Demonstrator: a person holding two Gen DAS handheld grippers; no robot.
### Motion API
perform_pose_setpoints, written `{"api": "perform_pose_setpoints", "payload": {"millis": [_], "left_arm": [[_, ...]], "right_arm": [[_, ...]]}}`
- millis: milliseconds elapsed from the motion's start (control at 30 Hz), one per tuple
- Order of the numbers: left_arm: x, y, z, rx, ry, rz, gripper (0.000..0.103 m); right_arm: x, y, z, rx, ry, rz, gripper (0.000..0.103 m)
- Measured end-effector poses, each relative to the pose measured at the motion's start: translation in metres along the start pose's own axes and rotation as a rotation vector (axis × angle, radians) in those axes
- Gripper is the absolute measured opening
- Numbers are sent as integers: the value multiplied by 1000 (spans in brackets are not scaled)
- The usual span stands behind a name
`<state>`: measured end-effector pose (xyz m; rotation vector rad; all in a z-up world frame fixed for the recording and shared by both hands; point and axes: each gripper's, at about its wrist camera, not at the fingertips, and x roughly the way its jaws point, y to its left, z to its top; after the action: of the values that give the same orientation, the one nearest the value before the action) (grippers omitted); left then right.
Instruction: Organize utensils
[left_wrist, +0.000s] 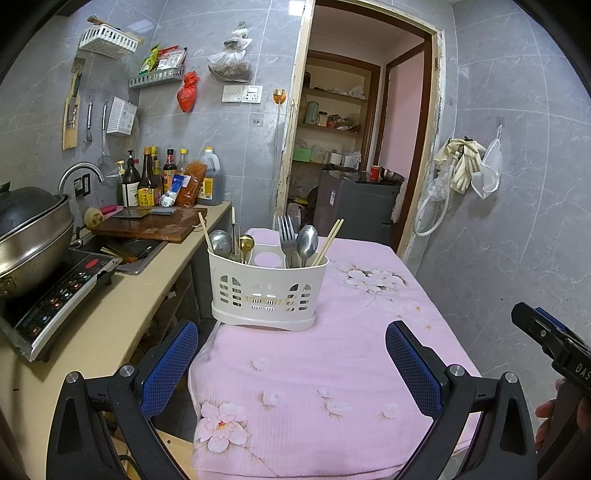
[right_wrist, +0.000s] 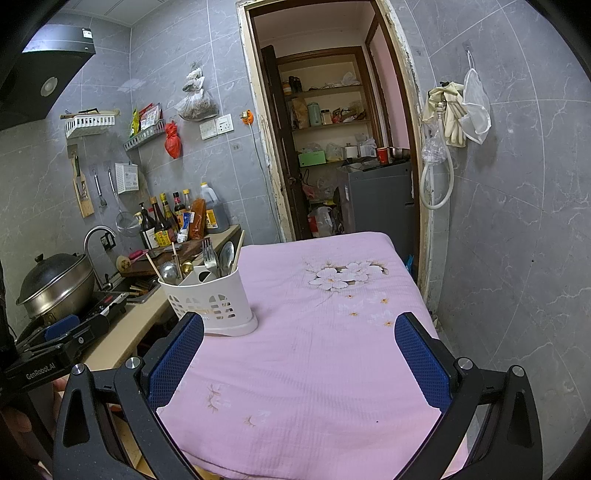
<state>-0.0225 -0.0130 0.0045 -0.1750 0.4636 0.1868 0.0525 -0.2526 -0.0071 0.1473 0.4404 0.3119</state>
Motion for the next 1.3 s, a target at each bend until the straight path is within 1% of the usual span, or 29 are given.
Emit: {"api": "perform_pose_setpoints", "payload": {"millis": [800, 933, 1067, 1300], "left_arm": [[0, 1, 0, -2, 2, 0, 102], [-1, -1, -5, 15, 7, 12, 102], [-3, -5, -8, 25, 1, 8, 102], [-1, -11, -6, 36, 10, 17, 102]], "right_arm": [[0, -1, 2, -1, 1, 1, 102], [0, -1, 2, -1, 4, 0, 102], [0, -1, 2, -1, 5, 1, 102], [-2, 0, -2, -2, 10, 2, 102]]}}
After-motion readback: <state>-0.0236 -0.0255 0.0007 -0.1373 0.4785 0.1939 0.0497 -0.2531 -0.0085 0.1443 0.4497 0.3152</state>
